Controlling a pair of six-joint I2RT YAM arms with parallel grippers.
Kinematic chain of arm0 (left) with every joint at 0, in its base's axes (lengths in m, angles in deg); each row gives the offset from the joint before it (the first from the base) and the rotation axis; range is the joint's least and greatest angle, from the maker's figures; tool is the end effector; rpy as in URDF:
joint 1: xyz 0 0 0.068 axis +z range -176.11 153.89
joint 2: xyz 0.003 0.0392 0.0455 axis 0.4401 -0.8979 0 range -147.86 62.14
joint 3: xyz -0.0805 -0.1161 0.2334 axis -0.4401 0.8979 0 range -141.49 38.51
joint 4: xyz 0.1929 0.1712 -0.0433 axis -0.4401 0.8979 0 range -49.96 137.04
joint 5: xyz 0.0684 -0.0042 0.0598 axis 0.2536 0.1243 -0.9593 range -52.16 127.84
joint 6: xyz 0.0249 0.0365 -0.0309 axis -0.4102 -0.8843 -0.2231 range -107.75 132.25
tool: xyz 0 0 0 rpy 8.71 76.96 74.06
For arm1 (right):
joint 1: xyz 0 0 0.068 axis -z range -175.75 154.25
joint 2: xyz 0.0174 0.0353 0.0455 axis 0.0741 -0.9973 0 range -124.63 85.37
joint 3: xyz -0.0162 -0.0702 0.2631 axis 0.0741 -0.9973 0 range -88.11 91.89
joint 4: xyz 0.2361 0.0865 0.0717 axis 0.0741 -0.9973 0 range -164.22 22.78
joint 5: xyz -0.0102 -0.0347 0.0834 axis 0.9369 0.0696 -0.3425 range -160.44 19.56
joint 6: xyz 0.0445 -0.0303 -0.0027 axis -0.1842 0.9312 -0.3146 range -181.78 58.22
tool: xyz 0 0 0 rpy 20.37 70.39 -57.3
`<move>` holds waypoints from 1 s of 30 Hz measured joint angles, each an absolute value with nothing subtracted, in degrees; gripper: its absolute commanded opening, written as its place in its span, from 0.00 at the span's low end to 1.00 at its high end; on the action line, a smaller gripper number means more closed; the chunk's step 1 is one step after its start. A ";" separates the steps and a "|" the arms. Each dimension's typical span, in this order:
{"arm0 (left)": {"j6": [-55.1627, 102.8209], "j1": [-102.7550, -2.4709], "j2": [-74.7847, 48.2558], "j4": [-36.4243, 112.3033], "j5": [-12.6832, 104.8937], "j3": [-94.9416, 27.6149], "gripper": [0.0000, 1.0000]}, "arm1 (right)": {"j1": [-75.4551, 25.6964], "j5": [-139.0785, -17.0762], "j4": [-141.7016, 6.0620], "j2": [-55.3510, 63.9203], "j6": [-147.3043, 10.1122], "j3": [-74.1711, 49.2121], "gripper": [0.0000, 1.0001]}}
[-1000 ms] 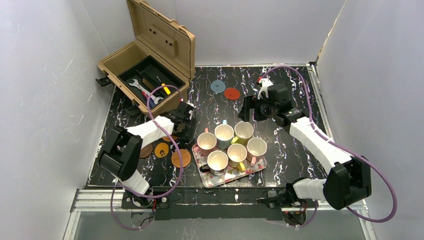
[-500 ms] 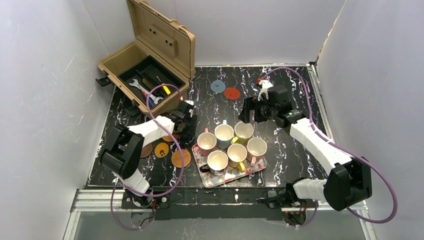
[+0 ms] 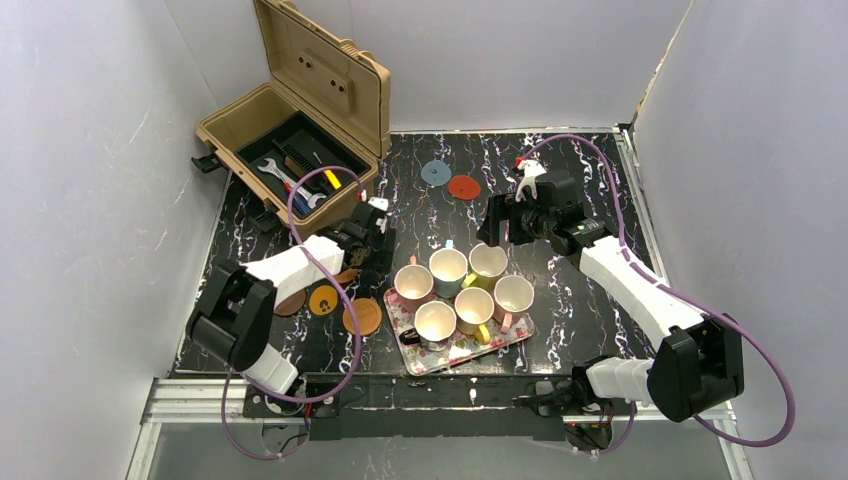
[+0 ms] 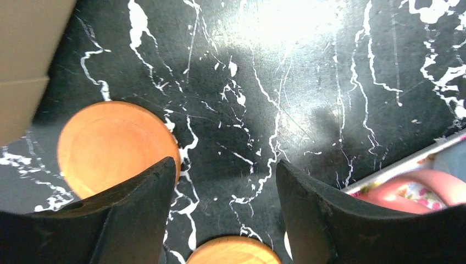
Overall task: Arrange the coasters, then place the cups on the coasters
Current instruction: Move the coaster to the center of the board.
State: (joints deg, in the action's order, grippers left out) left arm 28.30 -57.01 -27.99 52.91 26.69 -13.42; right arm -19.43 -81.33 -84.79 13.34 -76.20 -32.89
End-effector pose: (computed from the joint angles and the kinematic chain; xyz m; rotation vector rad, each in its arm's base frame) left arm 0.2770 -0.1578 0.1883 0.2319 2.4321 -0.1249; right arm 0.2540 0.1187 0.2897 -0.2899 2.1991 0.5811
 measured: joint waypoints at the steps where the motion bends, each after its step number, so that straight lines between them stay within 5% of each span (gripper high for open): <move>1: 27.54 -57.01 -27.00 53.30 26.60 -13.48 0.68 | -19.43 -81.33 -84.79 13.34 -76.22 -32.89 0.99; 30: 16.37 -55.35 -32.29 58.26 29.20 -15.99 0.70 | -19.43 -81.81 -84.79 13.34 -76.57 -32.91 0.98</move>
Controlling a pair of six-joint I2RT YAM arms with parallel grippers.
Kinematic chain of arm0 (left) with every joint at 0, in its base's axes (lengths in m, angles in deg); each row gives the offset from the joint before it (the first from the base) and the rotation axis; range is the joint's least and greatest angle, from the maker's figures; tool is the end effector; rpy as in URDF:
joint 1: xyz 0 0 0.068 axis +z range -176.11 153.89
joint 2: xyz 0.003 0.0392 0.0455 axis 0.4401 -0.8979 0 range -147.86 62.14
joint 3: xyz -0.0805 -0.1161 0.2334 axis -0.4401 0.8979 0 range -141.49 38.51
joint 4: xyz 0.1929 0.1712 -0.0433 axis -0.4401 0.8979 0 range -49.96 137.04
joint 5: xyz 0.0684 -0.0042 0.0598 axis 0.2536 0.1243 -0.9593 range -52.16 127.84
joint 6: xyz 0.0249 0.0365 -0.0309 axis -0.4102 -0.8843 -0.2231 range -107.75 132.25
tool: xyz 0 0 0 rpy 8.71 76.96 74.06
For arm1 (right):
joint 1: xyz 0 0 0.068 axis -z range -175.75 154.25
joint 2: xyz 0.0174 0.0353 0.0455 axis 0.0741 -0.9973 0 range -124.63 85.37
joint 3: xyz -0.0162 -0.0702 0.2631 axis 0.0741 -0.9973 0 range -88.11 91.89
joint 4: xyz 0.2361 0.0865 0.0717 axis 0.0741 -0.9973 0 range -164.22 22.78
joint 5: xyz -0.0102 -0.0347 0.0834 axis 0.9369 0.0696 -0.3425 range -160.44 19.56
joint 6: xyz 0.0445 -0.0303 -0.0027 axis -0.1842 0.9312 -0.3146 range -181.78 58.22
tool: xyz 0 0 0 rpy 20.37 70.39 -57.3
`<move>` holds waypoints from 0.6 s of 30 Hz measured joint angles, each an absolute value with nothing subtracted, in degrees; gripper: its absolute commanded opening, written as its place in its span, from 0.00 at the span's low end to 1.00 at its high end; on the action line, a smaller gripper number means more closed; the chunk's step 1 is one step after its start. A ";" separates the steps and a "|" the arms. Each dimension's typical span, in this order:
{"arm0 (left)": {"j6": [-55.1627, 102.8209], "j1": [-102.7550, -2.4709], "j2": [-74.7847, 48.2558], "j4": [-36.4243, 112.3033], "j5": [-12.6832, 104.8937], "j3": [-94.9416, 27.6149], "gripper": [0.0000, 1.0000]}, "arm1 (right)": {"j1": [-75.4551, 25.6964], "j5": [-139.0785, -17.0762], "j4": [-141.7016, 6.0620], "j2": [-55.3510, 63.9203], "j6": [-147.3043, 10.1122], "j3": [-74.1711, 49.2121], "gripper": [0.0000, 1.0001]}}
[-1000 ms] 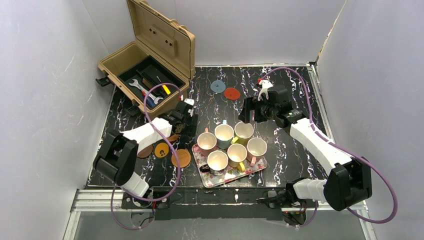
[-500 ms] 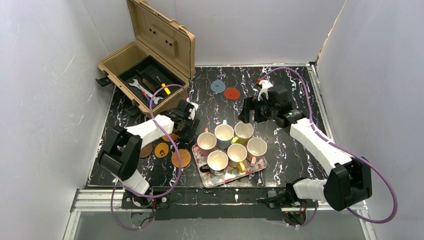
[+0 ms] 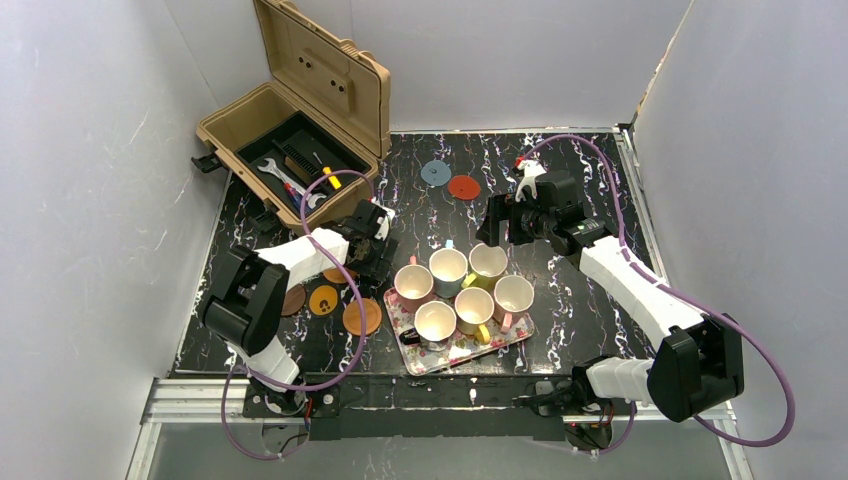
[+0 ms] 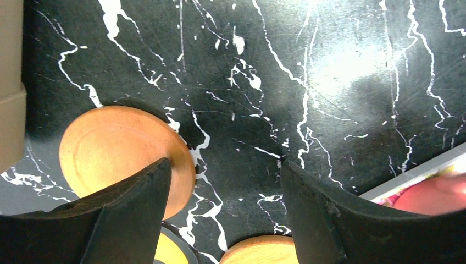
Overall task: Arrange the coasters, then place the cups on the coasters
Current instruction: Move the coaster to the center of the board.
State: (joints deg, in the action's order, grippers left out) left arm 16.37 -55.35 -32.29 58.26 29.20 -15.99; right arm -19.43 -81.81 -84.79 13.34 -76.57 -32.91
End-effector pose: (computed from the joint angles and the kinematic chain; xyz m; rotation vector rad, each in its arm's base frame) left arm 0.2857 -0.1538 0.1726 0.5042 2.5180 -0.0242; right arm 0.2538 0.1190 0.2897 -0.2879 2.2013 0.5936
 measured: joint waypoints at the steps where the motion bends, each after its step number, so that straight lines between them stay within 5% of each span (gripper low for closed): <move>1: 16.52 -55.30 -32.29 58.24 29.83 -15.99 0.70 | -19.43 -81.83 -84.79 13.34 -76.57 -32.91 0.99; 18: 20.30 -57.10 -37.49 54.72 34.73 -21.59 0.70 | -19.43 -82.23 -84.79 13.29 -76.61 -32.91 0.99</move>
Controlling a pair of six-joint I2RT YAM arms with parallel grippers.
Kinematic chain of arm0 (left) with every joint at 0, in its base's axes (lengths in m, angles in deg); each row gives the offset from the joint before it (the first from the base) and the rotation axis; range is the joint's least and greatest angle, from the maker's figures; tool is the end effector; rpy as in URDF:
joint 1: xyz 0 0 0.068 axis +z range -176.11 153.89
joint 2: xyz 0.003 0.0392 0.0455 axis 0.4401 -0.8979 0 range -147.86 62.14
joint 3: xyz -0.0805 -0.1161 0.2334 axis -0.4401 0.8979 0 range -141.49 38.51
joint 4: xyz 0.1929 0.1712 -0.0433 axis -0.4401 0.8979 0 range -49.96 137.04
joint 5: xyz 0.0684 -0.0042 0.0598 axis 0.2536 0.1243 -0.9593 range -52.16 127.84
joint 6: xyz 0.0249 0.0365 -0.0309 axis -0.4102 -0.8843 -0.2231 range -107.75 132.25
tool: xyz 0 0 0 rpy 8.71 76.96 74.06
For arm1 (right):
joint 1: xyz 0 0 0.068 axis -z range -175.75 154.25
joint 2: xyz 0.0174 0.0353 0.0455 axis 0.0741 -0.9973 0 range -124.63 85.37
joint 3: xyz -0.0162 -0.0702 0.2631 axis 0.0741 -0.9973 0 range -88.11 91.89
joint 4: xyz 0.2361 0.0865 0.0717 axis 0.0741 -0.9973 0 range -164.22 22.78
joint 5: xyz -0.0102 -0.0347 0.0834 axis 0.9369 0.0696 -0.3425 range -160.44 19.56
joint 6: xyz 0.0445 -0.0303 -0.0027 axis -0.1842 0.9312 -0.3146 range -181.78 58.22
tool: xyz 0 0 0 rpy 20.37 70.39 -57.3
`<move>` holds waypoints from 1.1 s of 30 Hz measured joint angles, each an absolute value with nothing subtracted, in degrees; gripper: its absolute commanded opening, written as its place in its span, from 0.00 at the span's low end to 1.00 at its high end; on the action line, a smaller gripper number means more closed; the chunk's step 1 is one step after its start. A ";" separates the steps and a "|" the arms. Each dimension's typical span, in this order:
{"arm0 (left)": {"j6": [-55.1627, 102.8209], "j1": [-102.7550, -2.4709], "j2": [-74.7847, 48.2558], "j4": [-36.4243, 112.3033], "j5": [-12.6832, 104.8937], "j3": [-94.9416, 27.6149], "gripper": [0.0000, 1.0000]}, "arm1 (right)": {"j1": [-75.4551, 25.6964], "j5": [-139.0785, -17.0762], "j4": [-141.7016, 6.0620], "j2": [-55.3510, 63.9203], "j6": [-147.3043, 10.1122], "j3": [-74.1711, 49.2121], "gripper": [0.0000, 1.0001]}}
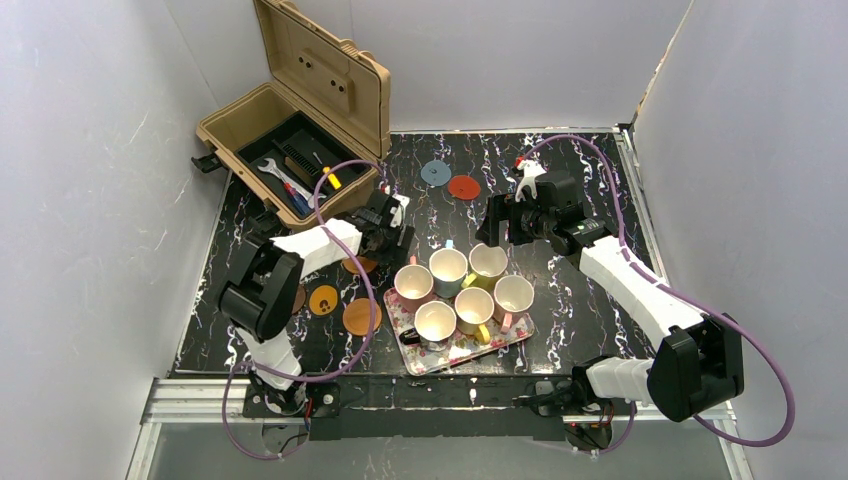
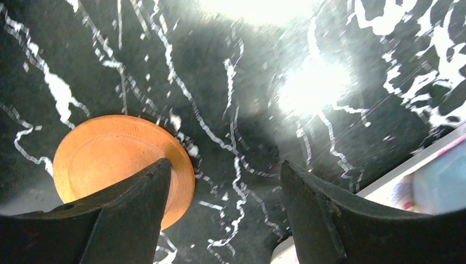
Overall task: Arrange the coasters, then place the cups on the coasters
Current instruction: Move the coaster to the center of the board.
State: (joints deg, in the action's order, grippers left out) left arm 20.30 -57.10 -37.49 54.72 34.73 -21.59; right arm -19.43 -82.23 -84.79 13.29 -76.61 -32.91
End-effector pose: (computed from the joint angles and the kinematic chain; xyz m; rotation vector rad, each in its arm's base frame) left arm 0.3057 -0.1813 0.1752 0.4808 2.4815 -0.2078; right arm 0.2538 0.1193 0.2895 -0.2915 2.2025 0.6017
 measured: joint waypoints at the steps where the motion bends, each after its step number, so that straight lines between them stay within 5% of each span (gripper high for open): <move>1: 20.50 -57.38 -38.19 54.28 35.19 -22.38 0.70 | -19.43 -82.23 -84.81 13.29 -76.61 -32.91 0.99; 21: 21.75 -62.01 -46.43 53.91 37.44 -33.94 0.75 | -19.43 -81.73 -87.19 12.68 -76.61 -32.35 0.99; 33: 18.66 -58.89 -37.03 66.83 30.64 -42.66 0.82 | -19.76 -81.99 -88.79 11.83 -77.05 -31.38 0.92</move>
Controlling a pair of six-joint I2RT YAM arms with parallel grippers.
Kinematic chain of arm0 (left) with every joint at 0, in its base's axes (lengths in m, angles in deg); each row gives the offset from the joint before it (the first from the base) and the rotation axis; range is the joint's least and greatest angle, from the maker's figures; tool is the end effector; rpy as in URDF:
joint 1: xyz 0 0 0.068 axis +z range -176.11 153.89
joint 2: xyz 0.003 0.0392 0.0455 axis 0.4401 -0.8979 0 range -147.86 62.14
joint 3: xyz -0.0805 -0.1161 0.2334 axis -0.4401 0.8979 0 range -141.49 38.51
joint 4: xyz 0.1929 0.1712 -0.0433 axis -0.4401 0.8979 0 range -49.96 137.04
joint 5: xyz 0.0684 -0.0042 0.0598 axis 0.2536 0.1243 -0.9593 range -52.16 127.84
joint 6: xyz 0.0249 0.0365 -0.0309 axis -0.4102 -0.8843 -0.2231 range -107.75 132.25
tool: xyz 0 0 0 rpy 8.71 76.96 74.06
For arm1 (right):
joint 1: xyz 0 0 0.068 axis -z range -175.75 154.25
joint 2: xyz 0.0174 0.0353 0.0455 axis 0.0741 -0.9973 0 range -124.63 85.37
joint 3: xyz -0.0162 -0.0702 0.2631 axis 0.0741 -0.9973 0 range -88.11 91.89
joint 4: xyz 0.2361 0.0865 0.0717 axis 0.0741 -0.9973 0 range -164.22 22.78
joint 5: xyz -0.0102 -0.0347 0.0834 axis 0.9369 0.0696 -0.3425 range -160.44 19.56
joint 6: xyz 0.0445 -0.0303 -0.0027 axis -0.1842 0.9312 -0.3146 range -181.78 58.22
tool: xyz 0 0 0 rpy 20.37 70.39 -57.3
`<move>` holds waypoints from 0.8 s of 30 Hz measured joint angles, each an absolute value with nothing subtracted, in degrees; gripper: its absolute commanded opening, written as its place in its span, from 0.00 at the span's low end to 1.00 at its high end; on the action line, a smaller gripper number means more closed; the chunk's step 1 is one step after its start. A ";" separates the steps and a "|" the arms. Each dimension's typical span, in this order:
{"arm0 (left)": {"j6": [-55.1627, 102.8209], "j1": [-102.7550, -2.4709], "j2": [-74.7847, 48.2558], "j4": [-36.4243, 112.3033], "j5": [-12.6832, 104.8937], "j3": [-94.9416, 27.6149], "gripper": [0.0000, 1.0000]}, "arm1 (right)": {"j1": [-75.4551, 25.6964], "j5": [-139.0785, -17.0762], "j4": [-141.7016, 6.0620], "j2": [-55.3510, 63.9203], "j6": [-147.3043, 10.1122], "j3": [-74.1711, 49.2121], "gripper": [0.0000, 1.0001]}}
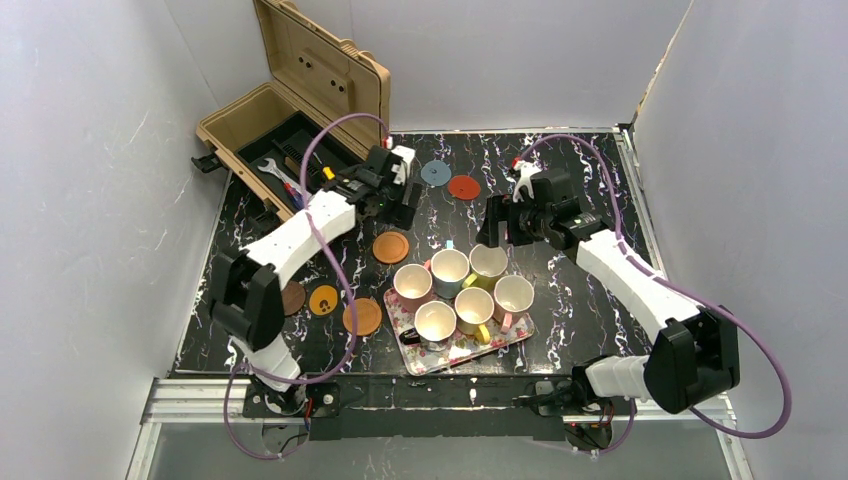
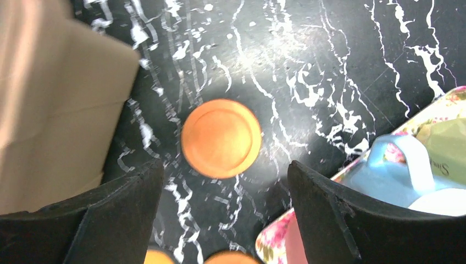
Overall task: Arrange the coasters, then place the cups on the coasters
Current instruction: Move the coaster to the center of the board.
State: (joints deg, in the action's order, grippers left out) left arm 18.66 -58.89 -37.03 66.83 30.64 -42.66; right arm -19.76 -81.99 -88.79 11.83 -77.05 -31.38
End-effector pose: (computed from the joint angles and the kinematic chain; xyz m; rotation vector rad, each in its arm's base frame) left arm 0.3314 -0.2081 0.2784 0.4763 2.3039 -0.1887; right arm 0.2550 0.1214 0.2857 -0.2862 2.2744 0.5904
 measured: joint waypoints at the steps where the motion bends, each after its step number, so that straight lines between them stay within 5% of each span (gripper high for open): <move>1: 18.60 -58.39 -35.33 67.99 30.20 -42.66 0.84 | -19.98 -81.92 -89.29 11.33 -76.96 -30.73 0.92; 12: 19.76 -46.39 -8.49 67.81 36.67 -33.33 0.91 | -30.21 -73.68 -93.55 -1.70 -73.68 -15.65 0.81; 24: 18.38 -44.92 -2.41 65.30 30.82 -23.67 0.96 | -37.44 -68.37 -96.55 -28.02 -73.90 3.39 0.73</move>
